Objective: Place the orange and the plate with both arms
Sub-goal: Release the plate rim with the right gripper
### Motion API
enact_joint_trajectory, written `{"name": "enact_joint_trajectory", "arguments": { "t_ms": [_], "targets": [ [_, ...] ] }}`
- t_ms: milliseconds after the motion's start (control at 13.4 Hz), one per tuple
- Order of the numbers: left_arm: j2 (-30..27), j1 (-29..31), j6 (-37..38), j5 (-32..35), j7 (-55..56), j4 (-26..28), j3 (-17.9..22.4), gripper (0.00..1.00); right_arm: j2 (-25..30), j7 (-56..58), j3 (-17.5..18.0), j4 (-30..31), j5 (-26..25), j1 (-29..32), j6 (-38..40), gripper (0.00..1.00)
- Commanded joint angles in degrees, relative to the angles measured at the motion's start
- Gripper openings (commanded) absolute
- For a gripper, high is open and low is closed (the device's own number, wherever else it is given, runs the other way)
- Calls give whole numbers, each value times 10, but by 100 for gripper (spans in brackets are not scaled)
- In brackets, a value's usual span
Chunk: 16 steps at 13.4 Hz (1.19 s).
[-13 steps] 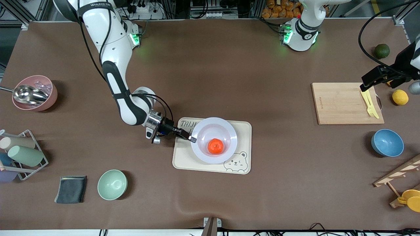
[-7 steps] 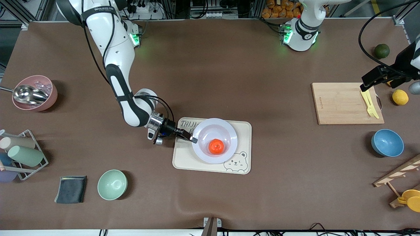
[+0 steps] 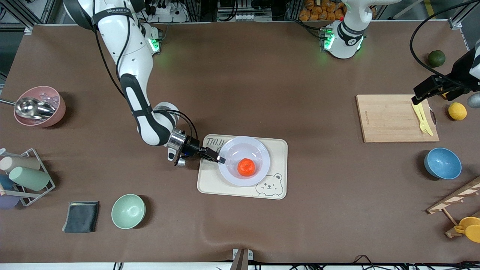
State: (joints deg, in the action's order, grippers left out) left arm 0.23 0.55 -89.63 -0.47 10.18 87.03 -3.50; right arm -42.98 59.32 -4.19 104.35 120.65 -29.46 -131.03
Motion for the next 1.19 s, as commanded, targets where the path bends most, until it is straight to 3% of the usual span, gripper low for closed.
{"name": "enact_joint_trajectory", "arguments": {
  "t_ms": [0,224,448,896,1045,1119],
  "targets": [
    [-8,-2,9,-8,-14,2,2,100,-9,0,6,-14,-36,20,0,37],
    [-8,-1,9,-8,-15,2,2,100,-6,-1,6,-14,-52,25,0,36],
    [-8,-2,9,-8,-14,4,2,100,-2,-31,6,-15,-109,41,1,31],
    [-8,-1,11,-8,-15,1,2,100,22,-165,6,-20,-257,77,31,31],
    [-9,0,17,-9,-15,0,3,100,25,-191,5,-26,-296,99,70,33],
    [-10,0,17,-9,-15,0,4,100,25,-204,4,-30,-324,116,97,39]
  ]
}}
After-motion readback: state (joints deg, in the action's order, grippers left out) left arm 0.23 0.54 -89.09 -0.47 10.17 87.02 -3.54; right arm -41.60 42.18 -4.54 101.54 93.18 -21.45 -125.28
